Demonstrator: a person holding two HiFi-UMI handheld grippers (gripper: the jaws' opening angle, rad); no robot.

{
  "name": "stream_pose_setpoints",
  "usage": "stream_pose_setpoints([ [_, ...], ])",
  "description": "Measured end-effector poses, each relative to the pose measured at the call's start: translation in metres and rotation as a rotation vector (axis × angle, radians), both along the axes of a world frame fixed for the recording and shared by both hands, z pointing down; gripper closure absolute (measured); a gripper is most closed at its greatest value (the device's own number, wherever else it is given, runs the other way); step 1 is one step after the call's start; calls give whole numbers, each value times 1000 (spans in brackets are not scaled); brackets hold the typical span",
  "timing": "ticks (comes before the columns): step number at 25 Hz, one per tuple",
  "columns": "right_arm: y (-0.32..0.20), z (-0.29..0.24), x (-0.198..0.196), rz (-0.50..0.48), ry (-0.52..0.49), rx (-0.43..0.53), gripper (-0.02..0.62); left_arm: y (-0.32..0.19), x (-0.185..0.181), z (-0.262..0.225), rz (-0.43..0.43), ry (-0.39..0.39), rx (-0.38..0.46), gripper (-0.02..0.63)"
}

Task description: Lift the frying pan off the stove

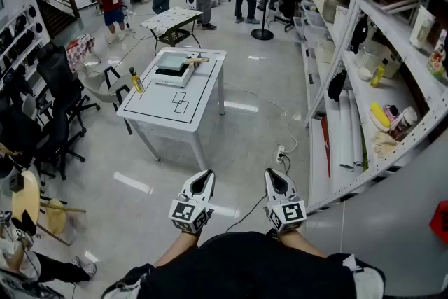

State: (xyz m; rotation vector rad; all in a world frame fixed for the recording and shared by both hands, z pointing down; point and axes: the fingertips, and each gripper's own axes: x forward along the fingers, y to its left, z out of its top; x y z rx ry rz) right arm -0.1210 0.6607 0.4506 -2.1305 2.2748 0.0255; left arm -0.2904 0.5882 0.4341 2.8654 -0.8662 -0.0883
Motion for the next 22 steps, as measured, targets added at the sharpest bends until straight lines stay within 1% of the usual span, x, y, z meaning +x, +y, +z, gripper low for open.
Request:
stream_pose_setpoints([
  [2, 0, 0, 5, -2, -25, 3, 572, -3, -2, 10, -1, -16, 12, 589],
  [5, 3, -3, 10, -1, -28, 14, 572, -5, -1, 10, -9, -17, 20, 589],
  [8, 7, -7, 14, -4, -26, 24, 571, -4, 3, 8, -14, -10, 4, 589],
  [13, 18, -13, 27, -22, -83, 79, 569, 2, 11, 3, -21, -2, -9, 589],
  [17, 25, -13, 44, 4, -49, 72, 571, 5, 19, 7, -28, -14, 0, 589],
  [20, 33, -10, 55, -3, -34, 72, 569, 13, 29, 8, -33, -15, -11, 589],
  [21, 35, -8, 58, -12, -32, 66, 542, 15, 33, 10, -36, -16, -18, 588],
  [22, 37, -5, 61, -20, -32, 56, 487, 17, 36, 14, -39, -20, -23, 578],
])
